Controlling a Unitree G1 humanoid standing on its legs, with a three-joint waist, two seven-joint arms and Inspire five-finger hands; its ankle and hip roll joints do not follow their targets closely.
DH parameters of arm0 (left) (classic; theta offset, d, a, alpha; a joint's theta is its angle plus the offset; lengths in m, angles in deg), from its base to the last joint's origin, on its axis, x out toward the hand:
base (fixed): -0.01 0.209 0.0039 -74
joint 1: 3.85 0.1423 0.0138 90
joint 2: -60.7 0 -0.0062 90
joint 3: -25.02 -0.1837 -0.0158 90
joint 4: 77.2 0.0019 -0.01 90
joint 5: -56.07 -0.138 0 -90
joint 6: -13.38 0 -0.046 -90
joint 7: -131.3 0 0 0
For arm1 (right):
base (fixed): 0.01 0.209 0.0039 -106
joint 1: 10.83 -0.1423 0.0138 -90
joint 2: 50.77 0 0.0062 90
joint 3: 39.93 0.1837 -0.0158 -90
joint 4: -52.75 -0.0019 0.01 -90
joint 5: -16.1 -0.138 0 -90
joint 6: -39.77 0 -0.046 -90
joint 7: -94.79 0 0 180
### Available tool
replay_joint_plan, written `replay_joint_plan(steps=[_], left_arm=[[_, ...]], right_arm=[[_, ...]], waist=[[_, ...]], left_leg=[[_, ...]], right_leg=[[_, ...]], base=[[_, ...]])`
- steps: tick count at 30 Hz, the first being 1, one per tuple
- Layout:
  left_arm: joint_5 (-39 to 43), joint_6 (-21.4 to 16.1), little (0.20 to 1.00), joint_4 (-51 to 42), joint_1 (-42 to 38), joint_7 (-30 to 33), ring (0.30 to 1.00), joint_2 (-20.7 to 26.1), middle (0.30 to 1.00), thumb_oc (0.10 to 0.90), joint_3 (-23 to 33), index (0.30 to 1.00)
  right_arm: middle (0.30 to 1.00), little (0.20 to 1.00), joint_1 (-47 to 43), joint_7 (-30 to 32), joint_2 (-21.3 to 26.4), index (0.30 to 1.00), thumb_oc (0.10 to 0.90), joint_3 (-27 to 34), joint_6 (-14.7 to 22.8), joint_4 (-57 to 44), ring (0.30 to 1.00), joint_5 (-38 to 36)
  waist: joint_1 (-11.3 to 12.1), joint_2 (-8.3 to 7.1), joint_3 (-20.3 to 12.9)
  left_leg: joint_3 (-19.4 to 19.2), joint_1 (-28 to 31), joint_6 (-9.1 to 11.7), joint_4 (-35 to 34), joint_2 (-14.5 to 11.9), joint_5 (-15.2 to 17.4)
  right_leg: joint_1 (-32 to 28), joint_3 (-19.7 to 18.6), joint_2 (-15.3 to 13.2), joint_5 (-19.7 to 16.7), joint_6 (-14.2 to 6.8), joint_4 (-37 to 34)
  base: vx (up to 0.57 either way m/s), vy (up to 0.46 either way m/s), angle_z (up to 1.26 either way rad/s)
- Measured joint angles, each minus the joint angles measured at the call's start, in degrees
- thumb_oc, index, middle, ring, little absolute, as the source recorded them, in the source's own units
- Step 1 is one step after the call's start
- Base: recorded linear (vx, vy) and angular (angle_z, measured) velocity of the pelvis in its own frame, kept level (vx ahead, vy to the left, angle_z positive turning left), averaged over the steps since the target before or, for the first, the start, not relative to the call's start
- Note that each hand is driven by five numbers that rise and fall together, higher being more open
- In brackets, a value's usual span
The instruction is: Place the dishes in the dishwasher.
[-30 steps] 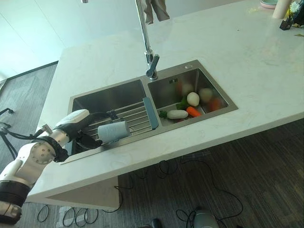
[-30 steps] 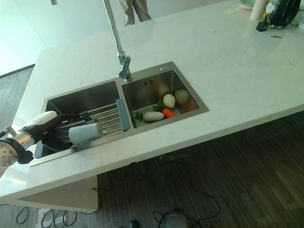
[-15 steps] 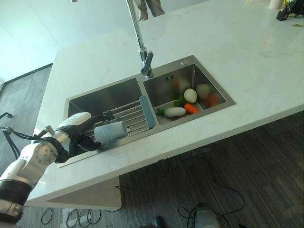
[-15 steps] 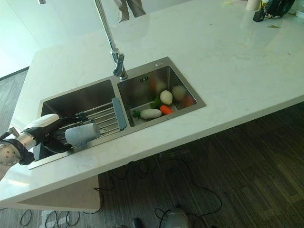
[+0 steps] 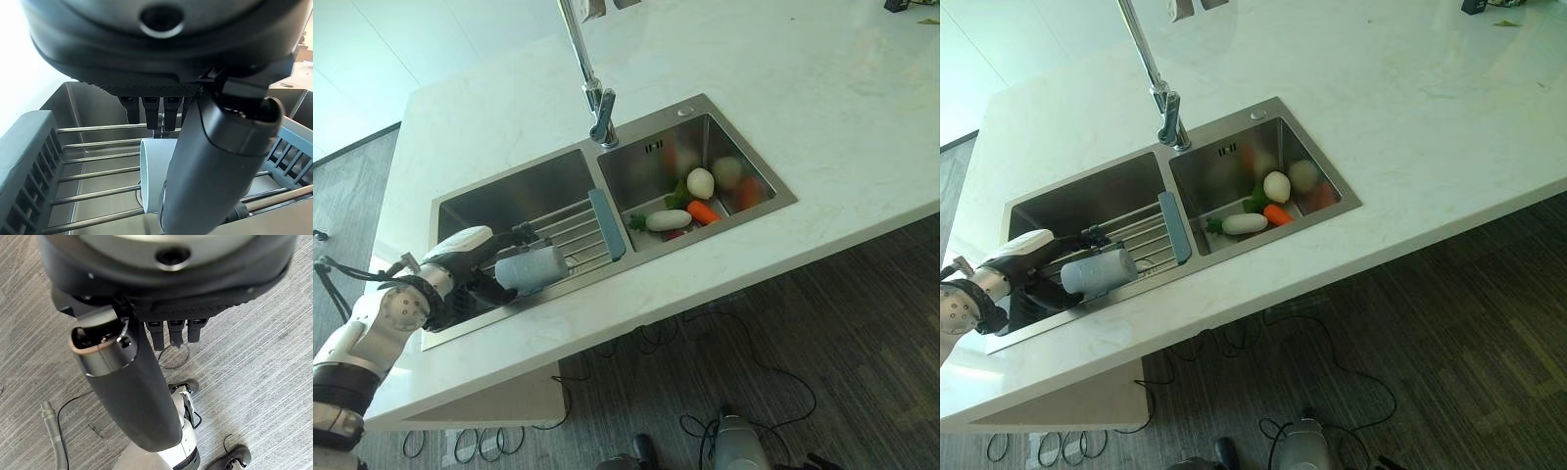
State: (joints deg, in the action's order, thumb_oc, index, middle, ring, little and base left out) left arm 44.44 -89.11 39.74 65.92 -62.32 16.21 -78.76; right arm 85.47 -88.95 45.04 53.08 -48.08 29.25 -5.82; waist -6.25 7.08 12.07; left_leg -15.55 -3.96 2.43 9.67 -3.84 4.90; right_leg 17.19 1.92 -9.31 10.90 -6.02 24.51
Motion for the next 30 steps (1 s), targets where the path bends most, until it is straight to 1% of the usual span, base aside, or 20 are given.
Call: replay_joint_plan(steps=[3,7,10,14,16,19,21,24,29,30], left_arm=[[-0.2,0.1,0.9,0.9,-1.8,0.0,0.9,0.0,0.9,0.8,-0.8,0.9],[-0.3,0.8,0.9,1.6,-3.4,0.0,0.9,0.0,0.9,0.8,-2.3,0.9],[-0.2,1.1,0.9,1.9,-3.7,-0.8,0.9,-0.1,0.9,0.8,-2.9,0.9],[-0.1,1.4,0.9,1.9,-5.0,-2.2,0.9,-0.1,0.9,0.8,-3.1,0.9],[0.2,2.2,0.9,2.0,-6.5,-3.2,0.9,-0.2,0.9,0.8,-4.5,0.9],[0.4,2.6,0.9,2.2,-6.6,-3.8,0.9,-0.2,0.9,0.8,-4.5,0.9],[2.0,2.6,0.9,2.8,-6.8,-4.3,0.9,-0.2,0.9,0.8,-4.5,0.9],[2.3,2.7,0.9,3.7,-7.8,-4.7,0.9,-0.2,0.9,0.8,-4.5,0.9],[2.4,3.5,0.9,4.1,-8.8,-5.9,0.9,-0.2,0.9,0.8,-4.5,0.9],[2.4,3.7,0.509,4.1,-8.9,-6.0,0.509,-0.2,0.509,0.54,-4.5,0.509]], right_arm=[[0.9,0.9,-0.4,-0.1,0.7,0.9,0.8,-0.1,0.0,-1.5,0.9,0.2],[0.9,0.9,-0.9,-0.1,2.0,0.9,0.8,-0.1,0.0,-1.5,0.9,0.5],[0.9,0.9,-1.1,0.0,2.2,0.9,0.8,-0.1,0.0,-1.5,0.9,0.5],[0.9,0.9,-1.7,-0.1,2.3,0.9,0.8,-0.1,0.0,-1.6,0.9,0.5],[0.9,0.9,-1.9,-0.4,2.6,0.9,0.8,-0.1,-0.1,-1.6,0.9,0.5],[0.9,0.9,-2.0,-0.8,2.9,0.9,0.8,-0.2,-0.2,-2.1,0.9,0.5],[0.9,0.9,-2.0,-0.9,3.4,0.9,0.8,-0.2,-0.4,-3.1,0.9,0.5],[0.9,0.9,-2.2,-1.0,3.8,0.9,0.8,-0.2,-0.5,-3.6,0.9,0.5],[0.9,0.9,-2.3,-1.0,3.8,0.9,0.8,-0.2,-0.5,-3.7,0.9,0.5],[0.9,0.9,-2.4,-1.0,3.9,0.9,0.8,-0.2,-0.5,-3.8,0.9,0.5]], waist=[[0.0,0.26,1.3],[0.0,0.76,2.0],[-0.7,0.81,2.1],[-1.4,0.84,2.6],[-1.5,1.03,3.2],[-1.6,1.18,3.4],[-1.5,1.24,3.6],[-1.5,1.53,4.5],[-1.6,1.35,4.6],[-1.6,1.33,4.7]], left_leg=[[0.0,-0.5,0.0,0.2,0.1,0.0],[-0.3,-1.4,-0.2,0.2,0.3,-0.2],[-0.4,-1.9,-0.2,0.2,0.3,-0.2],[-0.4,-1.9,-0.2,0.2,0.2,-0.2],[-0.4,-1.9,-0.2,0.3,0.3,-0.2],[-0.8,-1.9,-0.2,0.3,0.3,-0.2],[-1.2,-2.1,-0.2,0.3,0.4,-0.2],[-1.3,-2.3,-0.2,0.3,0.7,-0.2],[-1.3,-3.1,-0.2,0.5,0.8,-0.2],[-1.3,-3.1,-0.2,0.5,0.8,-0.2]], right_leg=[[0.5,-0.2,-0.1,-0.3,-0.2,0.0],[1.6,-0.1,-0.5,-0.3,-0.6,0.0],[2.5,-0.1,-0.4,-0.6,-0.2,0.5],[2.5,-0.1,-0.5,-0.6,-0.2,0.6],[2.5,-0.1,-0.5,-0.6,-0.2,0.6],[2.8,-0.4,-0.5,-0.6,-0.2,0.7],[3.4,-1.0,-0.4,-0.6,-0.2,0.9],[4.0,-1.4,-0.4,-0.7,-0.3,1.4],[4.8,-1.4,-0.4,-0.7,-0.3,1.6],[4.8,-1.4,-0.4,-0.7,-0.3,1.6]], base=[[-0.05,0.034,-0.01],[-0.03,0.032,-0.04],[-0.03,0.027,-0.03],[0.0,0.0,0.0],[0.0,0.0,0.0],[-0.02,0.021,-0.07],[-0.02,0.017,-0.08],[-0.03,0.003,-0.04],[-0.01,-0.001,0.0],[0.0,0.0,0.0]])
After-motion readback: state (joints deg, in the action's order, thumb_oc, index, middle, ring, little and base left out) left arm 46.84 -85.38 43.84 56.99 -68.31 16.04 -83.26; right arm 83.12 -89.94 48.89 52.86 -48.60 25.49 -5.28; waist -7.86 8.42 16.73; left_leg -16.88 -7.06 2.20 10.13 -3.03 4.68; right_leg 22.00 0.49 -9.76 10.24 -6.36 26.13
